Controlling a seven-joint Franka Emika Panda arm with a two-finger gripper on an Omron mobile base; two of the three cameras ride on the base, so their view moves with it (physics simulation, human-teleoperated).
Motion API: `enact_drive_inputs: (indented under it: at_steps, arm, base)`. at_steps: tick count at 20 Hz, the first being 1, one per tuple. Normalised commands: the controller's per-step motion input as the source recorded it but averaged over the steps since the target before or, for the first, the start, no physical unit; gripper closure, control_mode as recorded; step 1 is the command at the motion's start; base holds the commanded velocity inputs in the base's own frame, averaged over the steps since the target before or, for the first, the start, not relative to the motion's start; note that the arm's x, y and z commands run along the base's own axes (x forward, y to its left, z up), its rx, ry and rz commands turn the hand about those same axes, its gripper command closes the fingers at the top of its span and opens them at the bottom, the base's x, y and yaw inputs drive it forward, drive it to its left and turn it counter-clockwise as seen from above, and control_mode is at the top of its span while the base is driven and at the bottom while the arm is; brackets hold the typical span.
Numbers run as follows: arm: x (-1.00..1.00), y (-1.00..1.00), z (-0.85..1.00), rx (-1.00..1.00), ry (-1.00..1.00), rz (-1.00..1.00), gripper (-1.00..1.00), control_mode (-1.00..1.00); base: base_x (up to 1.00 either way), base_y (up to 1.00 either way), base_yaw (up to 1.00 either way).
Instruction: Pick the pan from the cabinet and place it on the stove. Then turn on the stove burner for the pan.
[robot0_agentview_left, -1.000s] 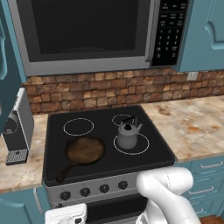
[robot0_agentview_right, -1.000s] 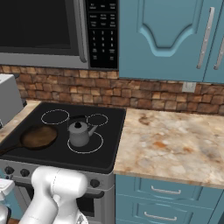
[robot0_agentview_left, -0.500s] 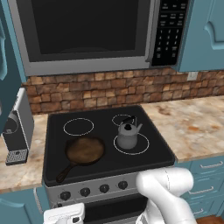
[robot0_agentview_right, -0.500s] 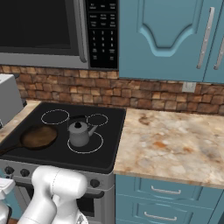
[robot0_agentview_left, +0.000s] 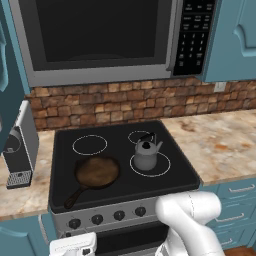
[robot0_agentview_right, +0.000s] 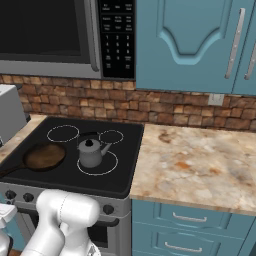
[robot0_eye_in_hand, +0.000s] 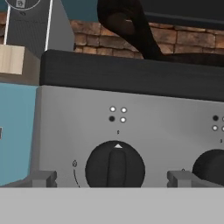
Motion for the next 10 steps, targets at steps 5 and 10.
enact_drive_inputs:
  at_steps: [5, 10]
  arm:
    - [0.02, 0.00, 0.00, 0.00, 0.00, 0.00, -1.00, -1.00]
    - [0.05, 0.00, 0.00, 0.00, 0.00, 0.00, -1.00, -1.00]
  base:
    - [0.00, 0.00, 0.00]
    - [0.00, 0.00, 0.00]
